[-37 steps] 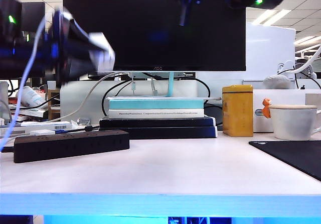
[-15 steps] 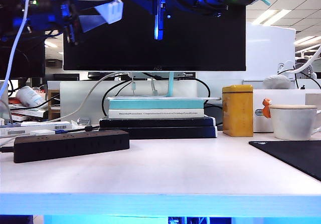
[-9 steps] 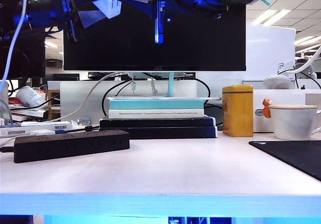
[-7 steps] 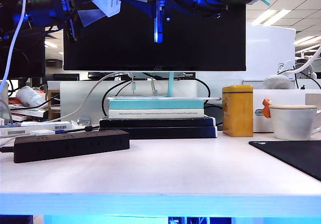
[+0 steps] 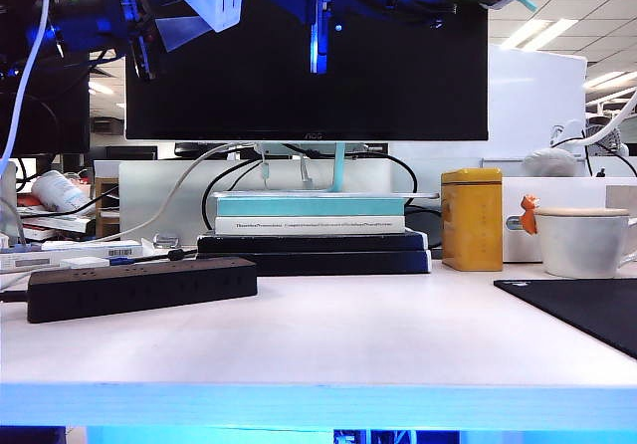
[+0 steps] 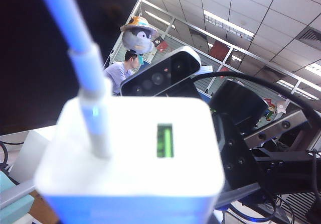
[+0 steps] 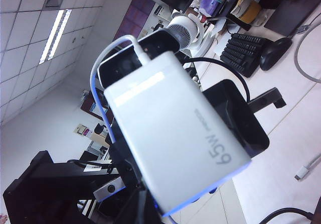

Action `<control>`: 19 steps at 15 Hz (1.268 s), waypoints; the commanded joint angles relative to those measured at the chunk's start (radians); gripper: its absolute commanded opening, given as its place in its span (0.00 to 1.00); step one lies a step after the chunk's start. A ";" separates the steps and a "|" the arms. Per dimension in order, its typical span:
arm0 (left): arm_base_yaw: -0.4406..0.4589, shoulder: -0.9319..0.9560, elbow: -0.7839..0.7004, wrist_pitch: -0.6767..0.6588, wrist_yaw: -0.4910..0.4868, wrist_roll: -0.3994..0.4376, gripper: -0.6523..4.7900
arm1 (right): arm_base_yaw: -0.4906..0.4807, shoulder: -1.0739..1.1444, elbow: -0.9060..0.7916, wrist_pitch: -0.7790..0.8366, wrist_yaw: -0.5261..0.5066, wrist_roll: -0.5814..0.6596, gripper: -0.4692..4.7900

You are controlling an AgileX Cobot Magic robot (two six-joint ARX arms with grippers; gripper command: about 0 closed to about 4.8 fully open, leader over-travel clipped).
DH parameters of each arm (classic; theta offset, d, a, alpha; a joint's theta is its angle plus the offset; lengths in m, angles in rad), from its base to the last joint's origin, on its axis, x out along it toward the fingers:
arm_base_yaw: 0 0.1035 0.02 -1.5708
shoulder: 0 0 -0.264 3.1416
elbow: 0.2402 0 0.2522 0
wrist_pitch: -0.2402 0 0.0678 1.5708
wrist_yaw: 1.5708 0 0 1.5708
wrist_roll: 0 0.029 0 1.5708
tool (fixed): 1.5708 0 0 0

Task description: Plug the white charger into the left socket.

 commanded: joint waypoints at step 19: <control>0.070 -0.065 -0.004 -0.765 0.179 0.781 0.27 | -0.076 -0.092 0.006 -0.233 0.040 -0.217 0.09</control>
